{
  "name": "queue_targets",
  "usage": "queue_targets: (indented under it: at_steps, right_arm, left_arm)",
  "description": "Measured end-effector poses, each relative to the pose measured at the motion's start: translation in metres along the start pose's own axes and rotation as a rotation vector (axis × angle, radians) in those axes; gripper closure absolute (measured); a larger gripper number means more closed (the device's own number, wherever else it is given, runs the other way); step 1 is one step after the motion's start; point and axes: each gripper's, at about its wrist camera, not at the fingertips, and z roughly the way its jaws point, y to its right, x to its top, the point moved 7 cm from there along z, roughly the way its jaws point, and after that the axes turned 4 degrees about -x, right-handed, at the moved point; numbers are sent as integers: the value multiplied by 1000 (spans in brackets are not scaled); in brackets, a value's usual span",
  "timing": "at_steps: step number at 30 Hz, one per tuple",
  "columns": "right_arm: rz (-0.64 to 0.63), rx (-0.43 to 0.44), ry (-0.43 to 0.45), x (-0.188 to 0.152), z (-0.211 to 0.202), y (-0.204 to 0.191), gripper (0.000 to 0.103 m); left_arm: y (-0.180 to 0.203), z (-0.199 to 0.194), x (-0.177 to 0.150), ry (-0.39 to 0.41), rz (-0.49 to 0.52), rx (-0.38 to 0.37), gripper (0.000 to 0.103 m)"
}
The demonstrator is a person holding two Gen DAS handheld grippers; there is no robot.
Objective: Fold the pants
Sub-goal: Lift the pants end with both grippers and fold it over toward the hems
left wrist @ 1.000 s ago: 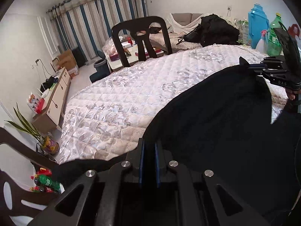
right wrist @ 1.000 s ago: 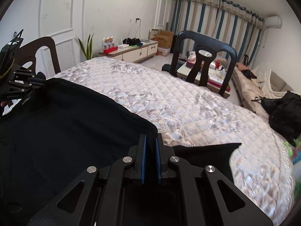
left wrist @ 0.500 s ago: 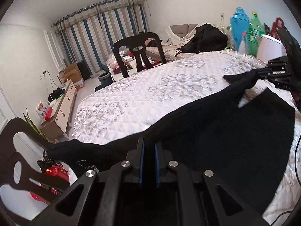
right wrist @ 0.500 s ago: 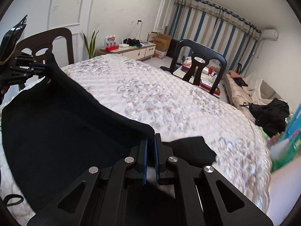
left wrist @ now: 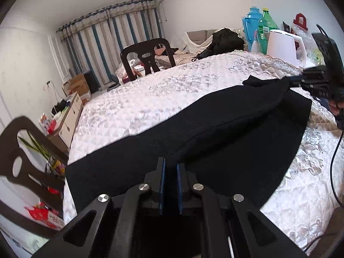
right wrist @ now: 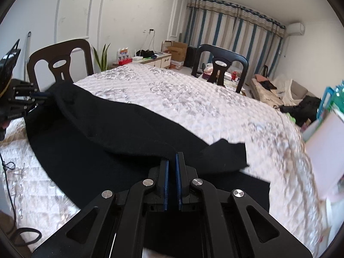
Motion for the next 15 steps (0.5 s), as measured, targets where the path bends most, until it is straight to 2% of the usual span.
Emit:
queue_targets:
  at_steps: [6, 15]
  right_arm:
    - [27, 3, -7, -22, -13, -6, 97]
    - [51, 6, -16, -45, -27, -16, 97]
  left_arm:
    - [13, -20, -15, 24, -31, -29, 92]
    - [31, -27, -36, 8, -37, -31, 92]
